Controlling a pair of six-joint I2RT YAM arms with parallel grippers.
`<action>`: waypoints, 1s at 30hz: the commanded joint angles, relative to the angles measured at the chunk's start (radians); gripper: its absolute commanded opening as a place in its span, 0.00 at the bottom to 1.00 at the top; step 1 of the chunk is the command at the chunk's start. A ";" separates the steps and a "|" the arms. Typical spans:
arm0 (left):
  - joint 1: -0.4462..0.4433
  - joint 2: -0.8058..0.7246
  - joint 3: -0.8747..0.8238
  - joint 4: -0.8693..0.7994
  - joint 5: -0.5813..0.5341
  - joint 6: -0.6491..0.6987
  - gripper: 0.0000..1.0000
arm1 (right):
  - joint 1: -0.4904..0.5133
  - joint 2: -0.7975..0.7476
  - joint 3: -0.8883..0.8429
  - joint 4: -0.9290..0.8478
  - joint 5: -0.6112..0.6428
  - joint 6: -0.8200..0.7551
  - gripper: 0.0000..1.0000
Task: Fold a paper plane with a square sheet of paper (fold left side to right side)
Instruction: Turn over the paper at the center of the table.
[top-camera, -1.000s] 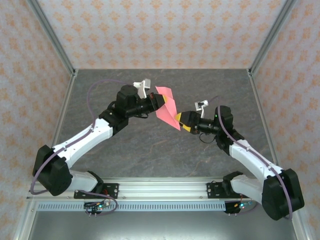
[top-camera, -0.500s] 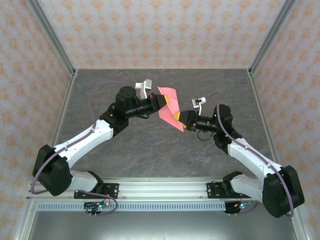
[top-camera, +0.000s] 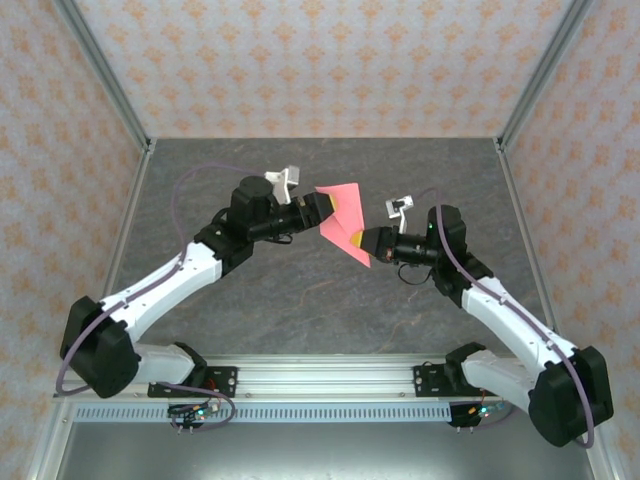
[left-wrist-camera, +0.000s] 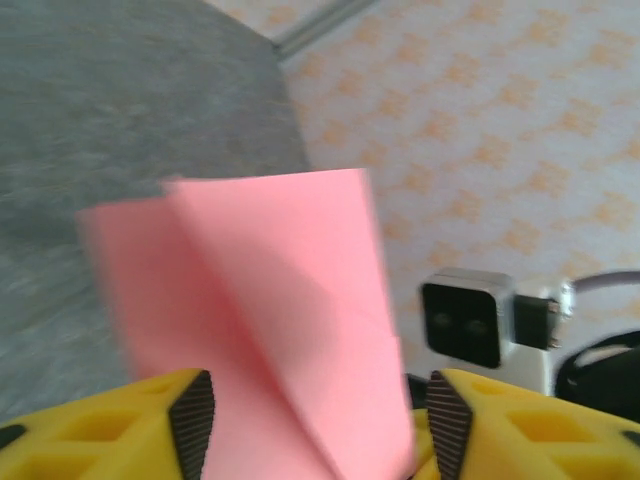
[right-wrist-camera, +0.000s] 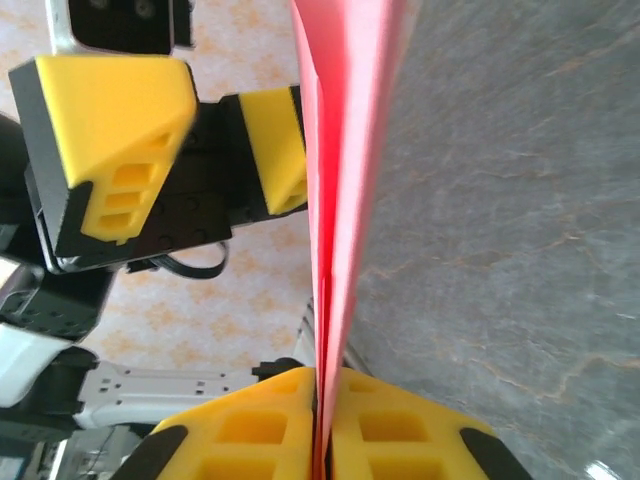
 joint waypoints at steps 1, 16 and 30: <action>-0.003 -0.128 0.025 -0.254 -0.251 0.141 0.67 | 0.015 -0.037 0.084 -0.328 0.142 -0.240 0.08; -0.003 -0.624 -0.116 -0.572 -0.910 0.142 0.72 | 0.584 0.490 0.591 -1.123 1.574 -0.472 0.06; -0.003 -0.719 -0.122 -0.648 -0.984 0.136 0.74 | 0.722 1.165 0.956 -1.394 1.891 -0.462 0.07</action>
